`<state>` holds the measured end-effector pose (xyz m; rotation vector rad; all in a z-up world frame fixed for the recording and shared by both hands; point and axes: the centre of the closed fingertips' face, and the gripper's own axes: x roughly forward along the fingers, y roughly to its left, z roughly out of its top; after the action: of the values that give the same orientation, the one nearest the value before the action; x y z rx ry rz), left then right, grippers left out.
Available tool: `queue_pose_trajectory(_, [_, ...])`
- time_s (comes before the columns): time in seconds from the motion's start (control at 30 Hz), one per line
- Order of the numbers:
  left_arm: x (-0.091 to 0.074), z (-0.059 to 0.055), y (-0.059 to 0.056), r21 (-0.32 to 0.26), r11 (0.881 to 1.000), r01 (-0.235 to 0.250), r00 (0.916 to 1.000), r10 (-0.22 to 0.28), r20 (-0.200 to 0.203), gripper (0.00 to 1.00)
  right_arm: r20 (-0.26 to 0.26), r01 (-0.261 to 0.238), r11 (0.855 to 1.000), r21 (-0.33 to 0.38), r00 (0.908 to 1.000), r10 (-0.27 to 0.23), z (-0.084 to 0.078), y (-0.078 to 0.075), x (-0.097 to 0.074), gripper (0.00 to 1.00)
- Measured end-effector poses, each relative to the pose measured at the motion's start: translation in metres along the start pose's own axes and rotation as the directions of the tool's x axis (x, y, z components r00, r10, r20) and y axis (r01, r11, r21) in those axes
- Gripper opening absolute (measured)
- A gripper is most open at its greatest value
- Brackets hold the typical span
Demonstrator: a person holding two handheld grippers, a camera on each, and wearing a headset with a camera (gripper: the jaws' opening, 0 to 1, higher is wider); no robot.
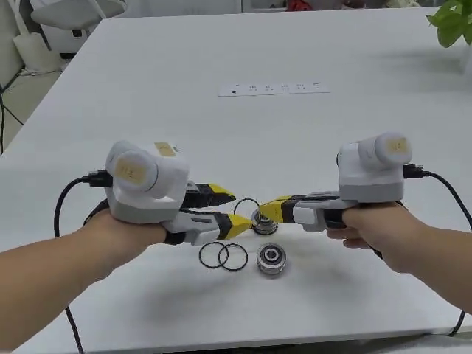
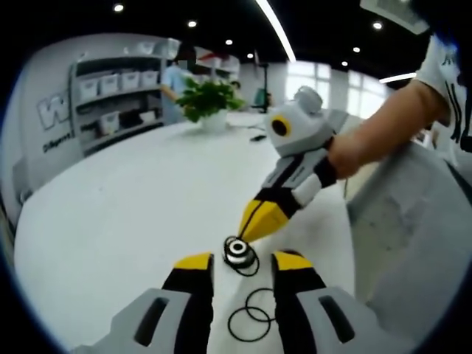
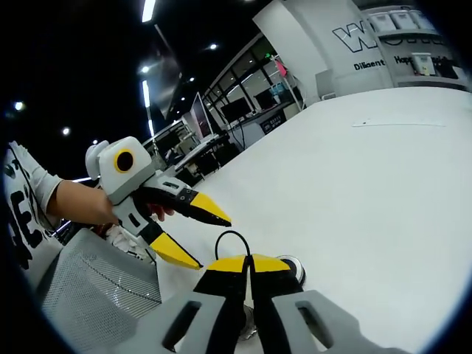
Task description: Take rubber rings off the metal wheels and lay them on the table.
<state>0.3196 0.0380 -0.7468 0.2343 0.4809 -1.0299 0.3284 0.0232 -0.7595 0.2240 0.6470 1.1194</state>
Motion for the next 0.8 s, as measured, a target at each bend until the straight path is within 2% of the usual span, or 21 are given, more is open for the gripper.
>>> queue_pose_trajectory(0.17, [-0.008, -0.005, -0.002, -0.011, 1.0, 0.004, 1.0, -0.004, 0.007, 0.35, -0.025, -0.006, 1.0, 0.005, 0.9997, 0.006, -0.005, 0.004, 0.006, 0.0])
queue_pose_trajectory(0.33, [-0.015, -0.014, -0.005, 0.007, 1.0, 0.008, 0.9999, -0.008, -0.006, 0.38, -0.054, -0.009, 1.0, -0.001, 0.9985, 0.009, -0.01, 0.007, 0.011, 0.0])
queue_pose_trajectory(0.47, [-0.023, -0.023, 0.001, -0.014, 1.0, -0.008, 0.9999, 0.007, -0.011, 0.4, -0.093, 0.006, 1.0, -0.029, 0.9956, -0.008, -0.017, 0.007, 0.017, 0.0])
queue_pose_trajectory(0.67, [-0.03, -0.033, 0.003, -0.025, 0.999, -0.028, 0.9993, 0.027, -0.026, 0.42, -0.134, 0.006, 0.999, -0.041, 0.9909, -0.012, -0.026, 0.008, 0.025, 0.0])
queue_pose_trajectory(0.8, [-0.034, -0.039, 0.004, -0.031, 0.999, -0.036, 0.9987, 0.035, -0.036, 0.42, -0.148, 0.037, 0.998, -0.047, 0.988, -0.043, -0.029, 0.002, 0.029, 0.0])
